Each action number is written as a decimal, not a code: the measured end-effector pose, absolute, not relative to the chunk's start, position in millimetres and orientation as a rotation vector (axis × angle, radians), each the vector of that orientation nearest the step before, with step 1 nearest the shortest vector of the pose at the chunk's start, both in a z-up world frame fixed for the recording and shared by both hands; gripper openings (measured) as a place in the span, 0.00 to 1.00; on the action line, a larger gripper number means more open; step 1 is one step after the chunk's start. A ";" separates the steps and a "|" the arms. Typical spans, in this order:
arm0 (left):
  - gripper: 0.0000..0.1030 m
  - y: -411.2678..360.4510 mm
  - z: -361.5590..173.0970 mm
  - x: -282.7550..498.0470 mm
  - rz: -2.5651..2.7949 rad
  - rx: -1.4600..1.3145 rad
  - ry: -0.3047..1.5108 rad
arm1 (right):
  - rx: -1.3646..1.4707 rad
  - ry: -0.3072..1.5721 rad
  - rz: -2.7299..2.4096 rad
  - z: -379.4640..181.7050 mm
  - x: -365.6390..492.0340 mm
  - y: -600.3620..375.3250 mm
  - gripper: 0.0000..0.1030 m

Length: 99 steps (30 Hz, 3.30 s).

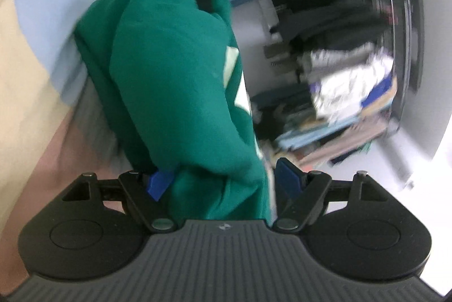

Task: Fold large clothes
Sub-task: 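Lift the hoodie with the left tool while the right tool grasps another edge, then raise the hoodie high with both tools to shake it out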

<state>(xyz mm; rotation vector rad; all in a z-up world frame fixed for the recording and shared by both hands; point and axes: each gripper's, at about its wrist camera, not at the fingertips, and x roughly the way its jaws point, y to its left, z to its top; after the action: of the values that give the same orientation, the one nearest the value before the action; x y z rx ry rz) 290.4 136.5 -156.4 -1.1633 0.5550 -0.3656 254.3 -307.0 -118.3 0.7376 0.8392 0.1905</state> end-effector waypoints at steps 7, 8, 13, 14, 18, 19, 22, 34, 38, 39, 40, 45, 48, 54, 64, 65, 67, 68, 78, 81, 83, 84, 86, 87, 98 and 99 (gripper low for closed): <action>0.69 143.2 -173.8 309.7 -0.307 -1.266 0.504 | 0.715 0.819 0.242 -123.6 275.3 -303.4 0.57; 0.54 142.2 -174.7 313.0 -0.277 -1.252 0.512 | 0.694 0.813 0.241 -123.3 276.2 -302.5 0.52; 0.11 143.3 -164.9 312.4 -0.175 -1.140 0.547 | 0.608 0.795 0.257 -119.2 277.5 -299.1 0.11; 0.10 146.7 -162.3 308.0 -0.168 -1.132 0.531 | 0.609 0.786 0.272 -116.6 276.5 -298.8 0.10; 0.08 154.2 -134.3 287.2 -0.144 -1.067 0.448 | 0.560 0.709 0.346 -92.1 266.7 -294.4 0.09; 0.08 158.5 -127.6 279.2 -0.135 -1.066 0.417 | 0.564 0.681 0.370 -84.0 262.0 -294.8 0.08; 0.07 176.3 -111.3 250.4 -0.111 -1.101 0.342 | 0.529 0.612 0.419 -63.8 247.9 -293.9 0.08; 0.06 215.7 -94.4 173.9 0.145 -1.043 0.347 | 0.500 0.591 0.367 -48.8 238.5 -318.6 0.08; 0.07 209.6 -108.0 183.4 0.211 -0.972 0.410 | 0.521 0.678 0.309 -71.9 252.2 -317.9 0.08; 0.07 210.5 -110.9 181.2 0.217 -0.965 0.415 | 0.532 0.695 0.298 -76.4 254.8 -317.7 0.08; 0.07 211.1 -111.4 180.7 0.217 -0.966 0.424 | 0.542 0.707 0.291 -80.4 256.2 -317.3 0.08; 0.57 208.9 -105.7 168.1 0.199 -0.964 0.466 | 0.546 0.702 0.300 -75.2 246.5 -313.4 0.12; 0.67 200.5 -95.2 156.5 0.134 -0.978 0.450 | 0.554 0.702 0.313 -68.3 238.6 -312.9 0.39; 0.78 166.4 -88.7 126.7 0.037 -0.998 0.504 | 0.669 0.721 0.353 -64.4 216.2 -316.8 0.69; 0.80 102.7 -139.7 172.9 -0.181 -1.035 0.703 | 0.673 0.854 0.291 -93.3 231.2 -300.6 0.72; 0.80 99.3 -144.8 181.5 -0.206 -1.045 0.703 | 0.668 0.857 0.276 -97.1 236.1 -299.7 0.72; 0.81 92.7 -156.7 201.5 -0.251 -1.068 0.707 | 0.687 0.851 0.281 -106.0 248.4 -299.4 0.72; 0.82 86.3 -160.3 209.6 -0.264 -1.067 0.710 | 0.696 0.851 0.292 -110.4 253.3 -300.0 0.72; 0.16 73.3 -162.7 233.9 -0.324 -0.991 0.642 | 0.693 0.735 0.484 -103.1 260.6 -290.5 0.21; 0.09 81.2 -143.2 217.6 -0.379 -1.022 0.510 | 0.607 0.655 0.575 -77.7 247.2 -277.1 0.16; 0.08 85.9 -125.6 202.6 -0.408 -1.016 0.437 | 0.518 0.619 0.586 -62.2 233.8 -267.8 0.15; 0.08 87.9 -118.6 193.8 -0.421 -1.019 0.399 | 0.494 0.595 0.601 -55.4 225.4 -265.7 0.14; 0.07 95.6 -105.9 172.3 -0.444 -1.041 0.336 | 0.496 0.543 0.617 -45.0 210.0 -267.5 0.14; 0.07 98.9 -98.8 161.7 -0.448 -1.040 0.311 | 0.513 0.516 0.631 -39.8 201.8 -269.8 0.12; 0.07 120.3 40.9 52.4 -0.512 -0.905 0.063 | 0.433 0.256 0.776 86.5 108.3 -262.9 0.11; 0.07 123.4 59.1 45.7 -0.516 -0.890 0.045 | 0.424 0.233 0.788 105.4 99.8 -260.8 0.11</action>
<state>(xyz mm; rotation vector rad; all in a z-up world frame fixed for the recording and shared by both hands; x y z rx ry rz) 45.7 123.4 59.1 -0.8904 0.0452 -0.5163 99.8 -260.8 105.4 0.4235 0.2331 0.7880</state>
